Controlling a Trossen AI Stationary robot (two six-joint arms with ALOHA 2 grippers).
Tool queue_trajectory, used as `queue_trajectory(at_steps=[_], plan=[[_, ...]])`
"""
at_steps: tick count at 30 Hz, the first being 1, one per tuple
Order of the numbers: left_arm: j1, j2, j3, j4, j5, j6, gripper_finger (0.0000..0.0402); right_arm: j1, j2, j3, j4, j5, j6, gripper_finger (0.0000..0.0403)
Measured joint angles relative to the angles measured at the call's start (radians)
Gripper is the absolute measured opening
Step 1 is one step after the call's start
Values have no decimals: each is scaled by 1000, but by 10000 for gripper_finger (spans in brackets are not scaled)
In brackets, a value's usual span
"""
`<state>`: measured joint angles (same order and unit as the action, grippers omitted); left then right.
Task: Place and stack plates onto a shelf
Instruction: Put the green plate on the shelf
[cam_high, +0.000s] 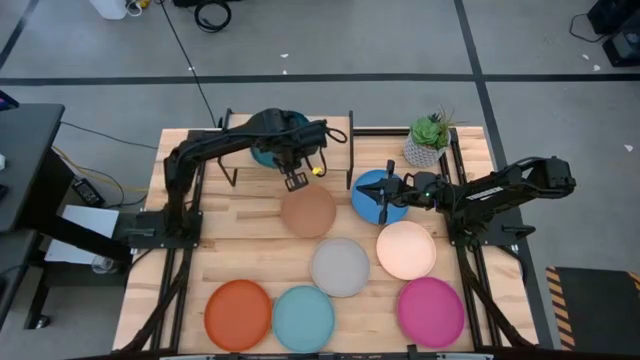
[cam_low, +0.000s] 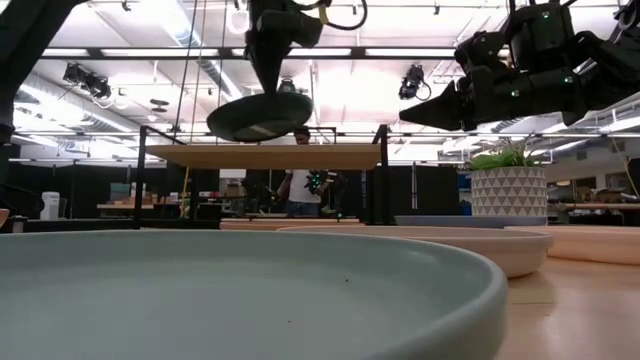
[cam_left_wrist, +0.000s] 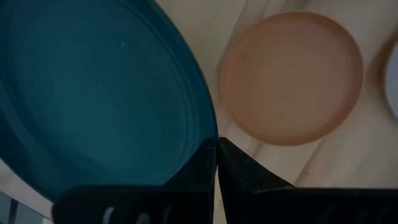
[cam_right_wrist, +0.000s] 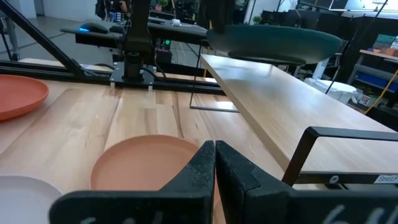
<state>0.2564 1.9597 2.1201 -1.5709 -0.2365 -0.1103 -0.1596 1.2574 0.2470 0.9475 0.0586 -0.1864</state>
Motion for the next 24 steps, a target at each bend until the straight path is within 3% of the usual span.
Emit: queue_trajectory(at_steps=[7, 16, 24], plan=[[24, -2, -8, 2, -5, 2, 11, 0, 0, 0, -22, 0, 0, 19], [28, -6, -152, -1, -3, 18, 11, 0, 0, 0, -24, 0, 10, 20], [51, -9, -164, 0, -3, 17, 11, 0, 0, 0, -23, 0, 10, 20]])
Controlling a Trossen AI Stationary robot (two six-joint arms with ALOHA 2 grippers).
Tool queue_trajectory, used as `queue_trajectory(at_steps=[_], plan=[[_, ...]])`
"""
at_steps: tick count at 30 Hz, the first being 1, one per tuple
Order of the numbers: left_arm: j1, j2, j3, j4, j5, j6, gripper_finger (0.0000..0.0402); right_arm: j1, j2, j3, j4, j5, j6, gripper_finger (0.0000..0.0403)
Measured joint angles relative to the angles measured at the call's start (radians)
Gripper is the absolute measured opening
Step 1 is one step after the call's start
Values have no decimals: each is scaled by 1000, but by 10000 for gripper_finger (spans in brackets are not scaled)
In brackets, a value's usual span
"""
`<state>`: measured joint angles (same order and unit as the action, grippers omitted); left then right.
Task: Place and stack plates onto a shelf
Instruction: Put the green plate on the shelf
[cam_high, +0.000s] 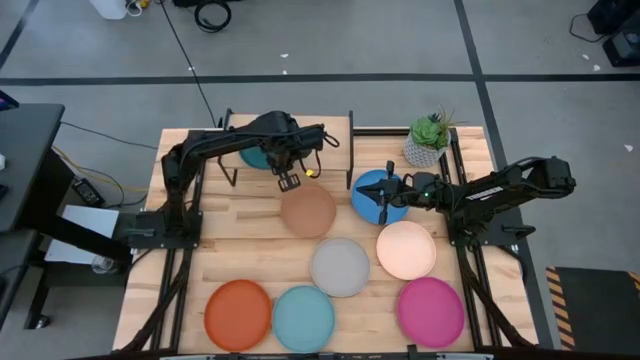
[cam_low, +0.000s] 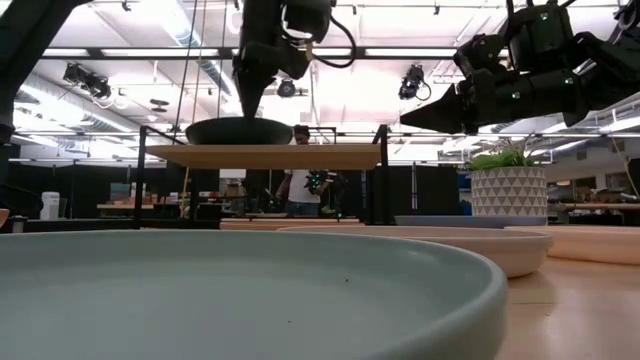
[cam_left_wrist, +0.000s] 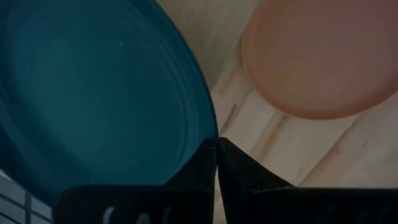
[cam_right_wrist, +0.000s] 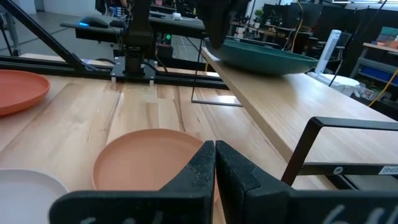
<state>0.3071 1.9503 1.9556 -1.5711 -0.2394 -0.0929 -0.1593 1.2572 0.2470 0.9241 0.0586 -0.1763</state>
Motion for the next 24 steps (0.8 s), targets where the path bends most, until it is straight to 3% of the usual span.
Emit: queue_trajectory(at_steps=[18, 24], plan=[[63, 0, 0, 0, 32, -5, 11, 0, 0, 0, 0, 0, -2, 20], [48, 0, 0, 0, 23, -8, 51, 0, 0, 0, 0, 0, -2, 20]])
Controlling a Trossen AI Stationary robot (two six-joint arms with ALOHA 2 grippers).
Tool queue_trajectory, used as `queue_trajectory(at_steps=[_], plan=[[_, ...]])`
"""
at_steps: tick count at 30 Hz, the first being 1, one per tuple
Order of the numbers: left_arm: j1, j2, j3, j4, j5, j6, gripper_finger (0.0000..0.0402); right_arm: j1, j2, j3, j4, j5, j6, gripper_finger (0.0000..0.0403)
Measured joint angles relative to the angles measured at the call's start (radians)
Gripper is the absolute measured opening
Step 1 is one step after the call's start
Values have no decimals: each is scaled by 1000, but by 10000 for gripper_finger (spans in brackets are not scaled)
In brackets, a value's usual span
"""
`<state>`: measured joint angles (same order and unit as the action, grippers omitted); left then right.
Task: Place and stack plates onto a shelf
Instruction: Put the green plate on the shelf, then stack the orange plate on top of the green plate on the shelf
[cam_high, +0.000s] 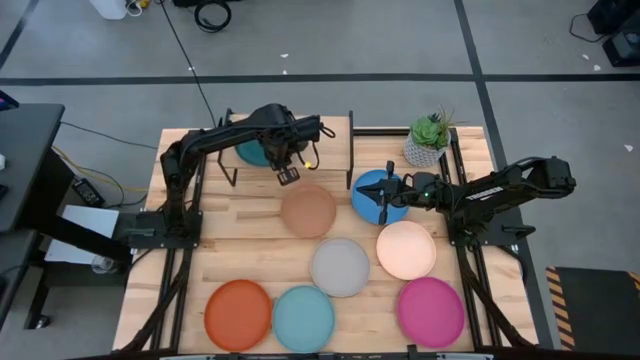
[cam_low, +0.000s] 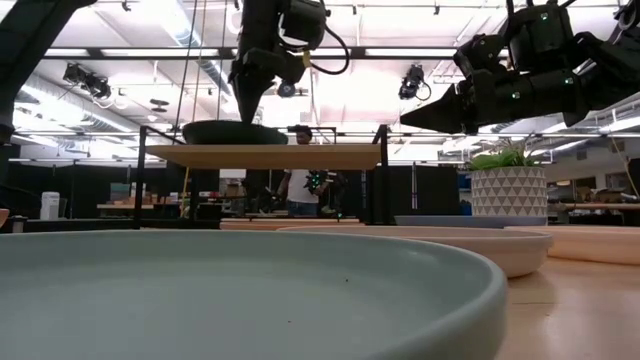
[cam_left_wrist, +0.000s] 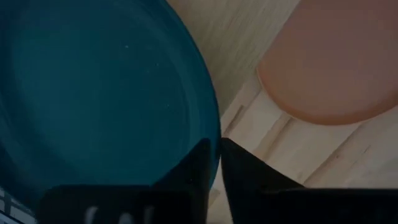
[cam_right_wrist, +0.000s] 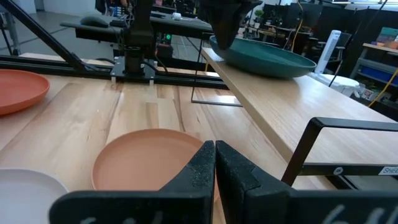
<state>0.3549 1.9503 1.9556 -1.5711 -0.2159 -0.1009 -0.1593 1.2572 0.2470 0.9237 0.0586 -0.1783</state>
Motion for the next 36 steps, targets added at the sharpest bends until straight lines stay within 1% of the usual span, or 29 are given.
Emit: queue_trajectory(at_steps=[4, 7, 13, 18, 20, 23, 26, 28, 30, 34, 36], plan=[[-6, 0, 0, 0, -10, -6, 91, 0, 0, 0, 0, 0, 0, 20], [-5, 0, 0, 0, -11, -5, 108, 0, 0, 0, 0, 0, 0, 20], [-11, -33, 25, 0, -12, 29, 115, 0, 0, 0, 0, 0, 0, 20], [-27, -121, 30, 7, -16, 42, 116, 0, 0, 0, 0, 0, -1, 20], [-49, -168, 10, 65, -20, 43, 116, 0, 0, 0, 0, 0, -4, 20], [-112, -259, -82, 252, -9, 73, 116, 0, 0, 0, -1, 0, -5, 20], [-195, -344, -213, 388, 51, 87, 116, 0, 0, 0, -3, 0, -5, 20], [-261, -388, -302, 411, 97, 64, 116, 0, 0, 0, -5, 0, -5, 20], [-333, -421, -387, 411, 132, 7, 116, 0, 0, 0, -4, 0, -5, 20], [-484, -441, -534, 420, 172, -129, 116, 0, 0, 0, 4, 0, -5, 20], [-553, -441, -585, 439, 181, -200, 116, 0, 0, 0, 4, 0, -5, 20]])
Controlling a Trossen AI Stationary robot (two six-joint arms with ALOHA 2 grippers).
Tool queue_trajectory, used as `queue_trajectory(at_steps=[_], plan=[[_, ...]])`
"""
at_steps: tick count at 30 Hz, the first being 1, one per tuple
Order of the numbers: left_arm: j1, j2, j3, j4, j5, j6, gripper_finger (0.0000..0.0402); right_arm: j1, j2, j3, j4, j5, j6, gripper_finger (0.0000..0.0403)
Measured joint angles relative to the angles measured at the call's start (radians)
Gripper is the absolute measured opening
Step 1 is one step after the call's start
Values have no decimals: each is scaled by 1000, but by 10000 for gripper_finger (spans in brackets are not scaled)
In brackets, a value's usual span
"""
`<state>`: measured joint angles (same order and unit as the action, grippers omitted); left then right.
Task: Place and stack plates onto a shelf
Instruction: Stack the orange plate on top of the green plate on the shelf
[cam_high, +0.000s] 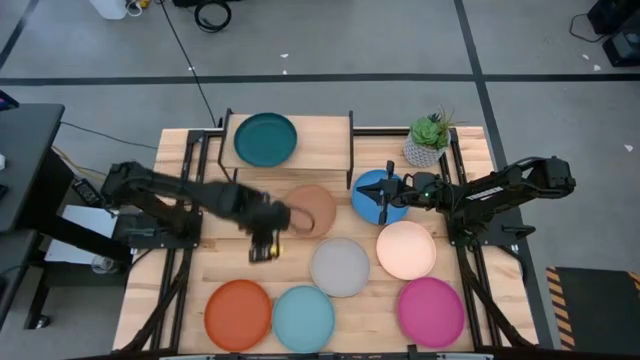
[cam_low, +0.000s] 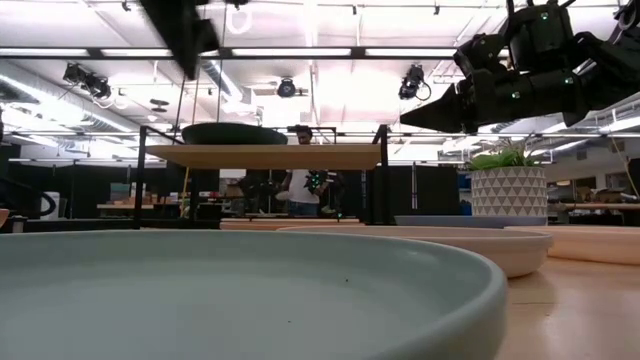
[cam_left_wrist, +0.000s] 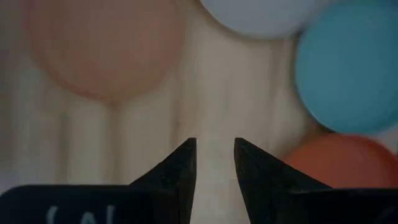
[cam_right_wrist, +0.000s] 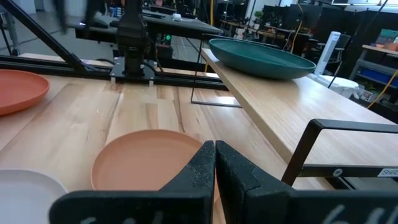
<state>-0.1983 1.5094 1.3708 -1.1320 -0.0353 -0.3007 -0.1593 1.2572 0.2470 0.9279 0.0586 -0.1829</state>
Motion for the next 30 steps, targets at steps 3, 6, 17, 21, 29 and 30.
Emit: queue_trajectory(at_steps=[3, 6, 17, 21, 29, 30], plan=[[-89, 9, -65, 76, 8, -90, 116, 0, 0, 0, 3, 0, 0, 20], [-167, 28, -128, 199, 8, -138, 116, 0, 0, 0, 18, 0, -1, 20], [-292, 197, -219, 494, 83, -74, 116, 0, 0, 0, 40, 0, -63, 20], [-312, 249, -219, 453, 161, -97, 116, -2, 0, 0, 48, 0, -81, 20], [-351, 260, -219, 390, 130, -52, 116, -2, 0, 0, 83, 0, -98, 20], [-358, 260, -219, 384, 117, -28, 116, -2, 0, 0, 83, 0, -101, 20]])
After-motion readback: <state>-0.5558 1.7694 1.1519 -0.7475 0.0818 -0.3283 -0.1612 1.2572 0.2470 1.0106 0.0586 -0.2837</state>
